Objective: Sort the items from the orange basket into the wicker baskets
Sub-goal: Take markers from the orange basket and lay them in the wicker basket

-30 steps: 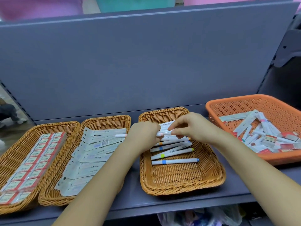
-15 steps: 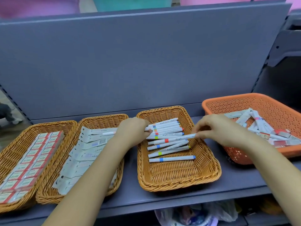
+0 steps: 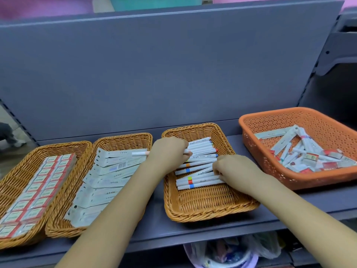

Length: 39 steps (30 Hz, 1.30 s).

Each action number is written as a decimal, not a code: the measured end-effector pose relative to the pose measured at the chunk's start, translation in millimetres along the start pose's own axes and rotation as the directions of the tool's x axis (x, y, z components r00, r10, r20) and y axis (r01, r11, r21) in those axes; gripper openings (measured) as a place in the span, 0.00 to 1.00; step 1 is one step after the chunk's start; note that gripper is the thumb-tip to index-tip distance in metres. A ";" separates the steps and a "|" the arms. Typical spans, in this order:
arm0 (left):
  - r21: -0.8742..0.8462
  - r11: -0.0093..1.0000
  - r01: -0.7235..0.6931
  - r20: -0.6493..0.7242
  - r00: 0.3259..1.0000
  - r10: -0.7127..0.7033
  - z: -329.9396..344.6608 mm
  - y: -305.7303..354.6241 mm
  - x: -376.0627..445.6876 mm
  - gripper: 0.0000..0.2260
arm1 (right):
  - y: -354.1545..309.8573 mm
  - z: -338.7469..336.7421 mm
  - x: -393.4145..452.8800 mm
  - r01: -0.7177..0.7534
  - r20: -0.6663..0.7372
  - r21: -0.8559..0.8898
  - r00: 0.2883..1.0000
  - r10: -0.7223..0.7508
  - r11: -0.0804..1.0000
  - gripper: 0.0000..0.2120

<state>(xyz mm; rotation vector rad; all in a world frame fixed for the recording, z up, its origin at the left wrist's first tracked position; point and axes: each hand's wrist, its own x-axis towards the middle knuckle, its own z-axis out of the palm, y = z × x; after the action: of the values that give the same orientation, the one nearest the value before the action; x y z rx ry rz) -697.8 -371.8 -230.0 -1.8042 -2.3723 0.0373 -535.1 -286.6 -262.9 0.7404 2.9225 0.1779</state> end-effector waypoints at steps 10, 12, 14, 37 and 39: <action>0.021 1.000 -0.014 0.020 1.000 0.014 1.5 8.3 0.3 0.11 | 1.0 -28.4 13.4 0.069 -0.180 0.582 0.983 0.046 0.810 0.09; 0.012 1.000 -0.026 0.033 0.999 0.025 0.3 10.2 0.8 0.11 | -7.3 -35.5 18.3 0.094 -0.213 0.773 0.970 0.117 0.627 0.08; -0.005 1.000 -0.022 0.054 0.998 0.022 -0.6 10.7 1.5 0.12 | -13.7 -35.8 24.0 0.089 -0.194 0.831 0.972 0.135 0.549 0.06; 0.017 0.992 -0.121 -0.010 0.993 0.121 1.3 2.8 1.0 0.11 | -5.4 -47.0 19.1 0.103 -0.260 0.422 0.966 0.012 0.901 0.08; 0.042 0.990 -0.135 0.035 0.990 0.133 2.2 -1.8 -0.9 0.11 | 3.1 -46.9 12.3 0.061 -0.247 0.405 0.968 0.046 0.912 0.08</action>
<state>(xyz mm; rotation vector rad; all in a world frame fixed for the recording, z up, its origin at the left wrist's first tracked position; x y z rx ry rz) -699.6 -372.9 -232.0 -1.9534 -2.2481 0.1346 -551.2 -281.9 -217.3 0.8103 3.2491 -0.3879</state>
